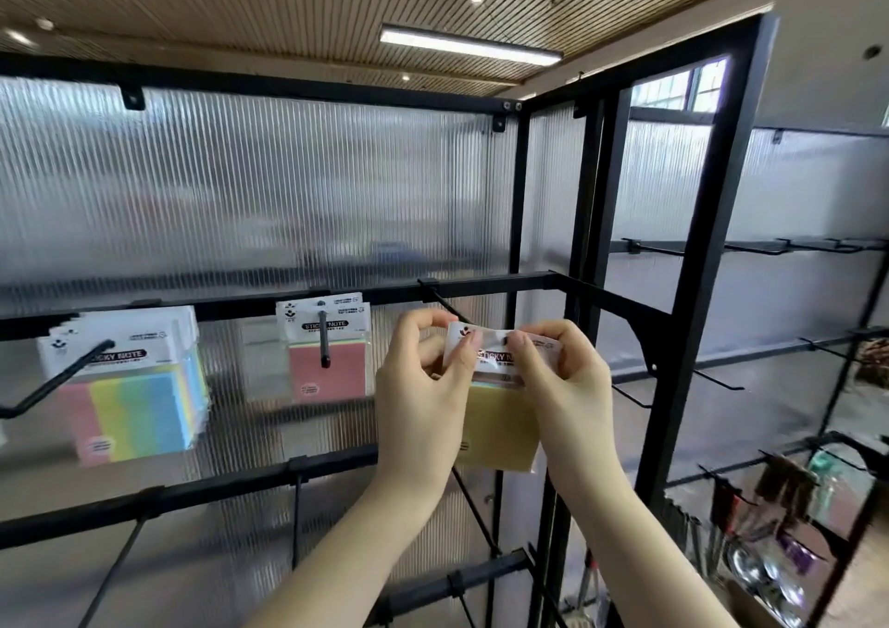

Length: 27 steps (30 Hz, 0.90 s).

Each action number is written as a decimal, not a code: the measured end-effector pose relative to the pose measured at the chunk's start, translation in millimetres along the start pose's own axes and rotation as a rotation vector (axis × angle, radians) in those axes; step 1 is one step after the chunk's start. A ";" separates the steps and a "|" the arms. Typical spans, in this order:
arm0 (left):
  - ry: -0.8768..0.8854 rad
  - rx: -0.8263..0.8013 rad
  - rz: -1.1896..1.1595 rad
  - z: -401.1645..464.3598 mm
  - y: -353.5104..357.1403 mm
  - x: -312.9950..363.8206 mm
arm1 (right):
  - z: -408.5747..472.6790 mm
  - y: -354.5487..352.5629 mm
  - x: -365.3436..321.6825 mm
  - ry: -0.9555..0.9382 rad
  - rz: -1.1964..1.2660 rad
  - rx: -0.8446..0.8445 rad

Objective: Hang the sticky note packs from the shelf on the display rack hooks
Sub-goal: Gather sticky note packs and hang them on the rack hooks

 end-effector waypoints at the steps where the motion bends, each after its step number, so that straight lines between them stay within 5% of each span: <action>1: 0.002 0.005 -0.009 0.2 -0.5 0.2 | 1.1 0.5 -1.0 -0.010 -0.002 -0.007; 27: 0.072 0.045 0.061 -2.7 -0.5 -14.5 | 13.7 -3.6 5.6 0.102 0.200 -0.220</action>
Point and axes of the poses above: each hand's wrist, its own z-axis towards the middle knuckle, its own y-axis out of the palm, x = y × z, the point moved 2 cm from there along z, towards the middle knuckle, and after that the axes turned 8 degrees about -x, right-handed, at the moved point
